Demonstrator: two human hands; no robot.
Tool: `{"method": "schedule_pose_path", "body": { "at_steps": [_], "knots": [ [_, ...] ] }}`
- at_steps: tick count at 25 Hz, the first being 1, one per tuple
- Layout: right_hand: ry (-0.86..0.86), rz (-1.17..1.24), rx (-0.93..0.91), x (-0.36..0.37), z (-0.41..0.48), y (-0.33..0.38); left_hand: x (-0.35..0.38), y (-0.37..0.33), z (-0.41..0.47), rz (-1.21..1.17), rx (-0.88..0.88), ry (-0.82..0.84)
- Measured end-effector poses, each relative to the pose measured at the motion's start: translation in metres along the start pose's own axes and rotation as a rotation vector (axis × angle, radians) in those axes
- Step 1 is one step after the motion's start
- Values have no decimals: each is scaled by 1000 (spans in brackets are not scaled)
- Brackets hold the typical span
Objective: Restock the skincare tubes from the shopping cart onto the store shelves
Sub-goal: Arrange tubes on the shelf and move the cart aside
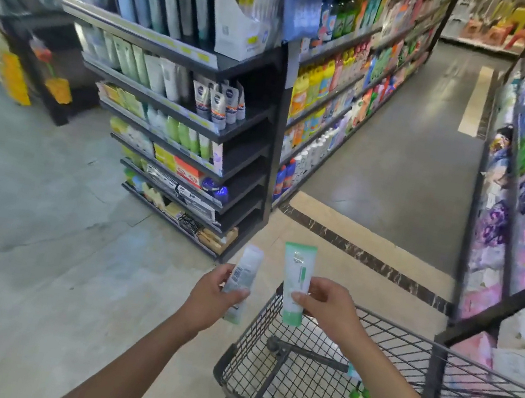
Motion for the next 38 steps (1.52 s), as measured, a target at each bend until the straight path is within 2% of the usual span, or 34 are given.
{"method": "schedule_pose_path", "body": {
  "at_steps": [10, 20, 28, 38],
  "knots": [
    [238, 83, -173, 239, -4, 166, -269, 38, -76, -222, 21, -296],
    [434, 79, -291, 400, 27, 271, -428, 56, -109, -266, 56, -505],
    [532, 105, -331, 491, 118, 328, -528, 66, -46, -297, 37, -607],
    [514, 118, -314, 551, 259, 386, -620, 56, 79, -373, 31, -615]
  ]
}}
Point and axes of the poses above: each hand's wrist, its own z-axis towards the middle knuckle, its own x-axis out of the palm, y = z × x, the point moved 9 cm from there along z, towards the middle knuckle, and after that the axes turned 2 degrees about -x, right-handed, at the moved point
